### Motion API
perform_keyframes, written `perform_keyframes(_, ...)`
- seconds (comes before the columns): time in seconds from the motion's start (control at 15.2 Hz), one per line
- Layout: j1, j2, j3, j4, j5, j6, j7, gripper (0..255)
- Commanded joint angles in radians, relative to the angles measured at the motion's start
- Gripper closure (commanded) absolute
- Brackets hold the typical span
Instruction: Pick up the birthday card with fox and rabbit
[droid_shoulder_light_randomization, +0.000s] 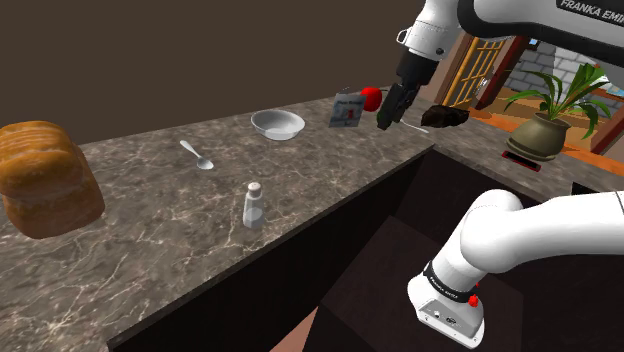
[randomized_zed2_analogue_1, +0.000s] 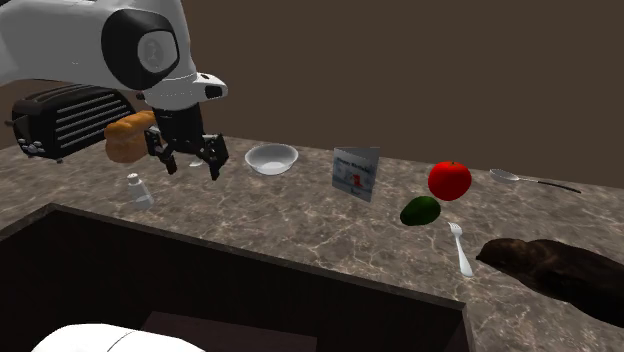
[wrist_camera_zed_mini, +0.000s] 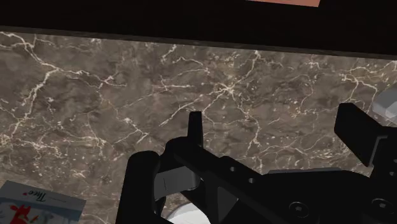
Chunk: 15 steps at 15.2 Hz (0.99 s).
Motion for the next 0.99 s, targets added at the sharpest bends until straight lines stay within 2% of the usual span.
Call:
perform_keyframes(0.0,0.0,0.0,0.0,0.0,0.0,0.0,0.0,0)
perform_keyframes(0.46,-0.033,0.22,-0.08,0.107,-0.067,0.09,-0.101,0)
perform_keyframes(0.92,-0.056,0.458,-0.153,0.272,-0.103,0.147,-0.193,0)
